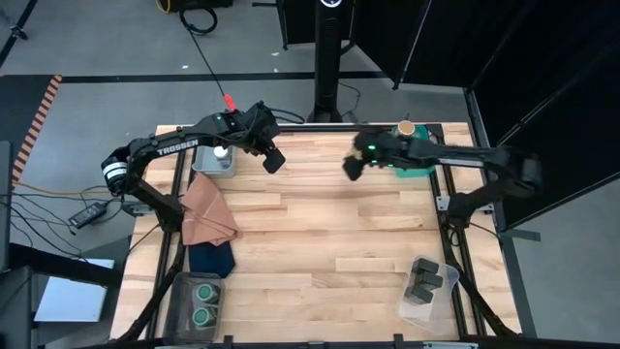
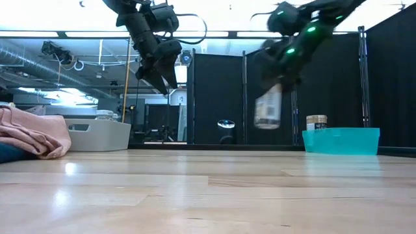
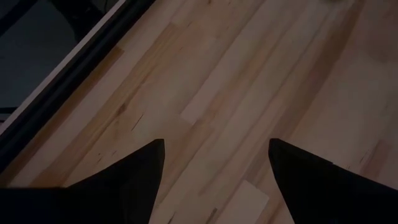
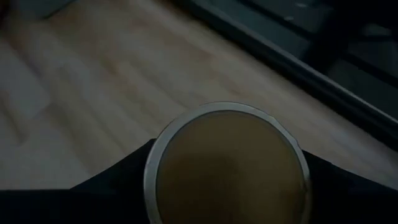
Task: Sort spices by type
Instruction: Put the golden spice bottle into the blue transparent bin, then return to Home Position
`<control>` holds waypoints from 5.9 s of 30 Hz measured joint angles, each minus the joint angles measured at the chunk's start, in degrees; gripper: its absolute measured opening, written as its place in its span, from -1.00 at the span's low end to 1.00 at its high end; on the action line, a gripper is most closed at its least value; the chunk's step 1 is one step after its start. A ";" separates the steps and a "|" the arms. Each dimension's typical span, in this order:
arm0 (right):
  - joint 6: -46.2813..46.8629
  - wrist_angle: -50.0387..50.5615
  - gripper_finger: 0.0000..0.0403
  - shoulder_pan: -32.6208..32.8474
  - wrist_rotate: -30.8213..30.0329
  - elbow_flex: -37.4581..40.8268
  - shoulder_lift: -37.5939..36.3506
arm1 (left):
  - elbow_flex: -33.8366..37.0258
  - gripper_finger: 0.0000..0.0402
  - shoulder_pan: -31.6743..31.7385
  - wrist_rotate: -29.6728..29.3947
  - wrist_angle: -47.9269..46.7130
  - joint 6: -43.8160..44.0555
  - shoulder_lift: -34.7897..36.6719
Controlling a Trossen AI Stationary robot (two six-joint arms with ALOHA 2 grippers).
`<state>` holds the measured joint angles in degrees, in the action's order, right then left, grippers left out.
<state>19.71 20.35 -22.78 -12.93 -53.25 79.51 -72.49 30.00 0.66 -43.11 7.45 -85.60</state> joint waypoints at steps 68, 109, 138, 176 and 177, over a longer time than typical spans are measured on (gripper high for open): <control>19.33 11.79 0.73 -14.24 -15.33 18.50 -16.27 | 0.00 0.46 0.00 -0.41 6.19 1.64 0.00; -16.00 8.75 0.68 -11.15 28.01 -0.19 -48.36 | 0.10 0.46 -0.11 17.61 37.15 0.32 20.36; 16.08 2.08 0.67 -15.99 33.35 22.79 -77.21 | 27.80 0.46 1.59 40.57 68.54 18.15 36.13; 13.06 -40.81 0.67 -1.15 19.95 52.93 -76.87 | 69.34 0.46 4.50 29.03 98.87 30.22 58.46; 13.33 -40.09 0.67 -1.17 19.95 52.93 -76.87 | 71.26 0.46 4.50 27.27 99.87 31.07 59.76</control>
<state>33.04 -19.74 -23.94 7.03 -0.32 2.63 -1.23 34.50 27.94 56.76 38.52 -25.84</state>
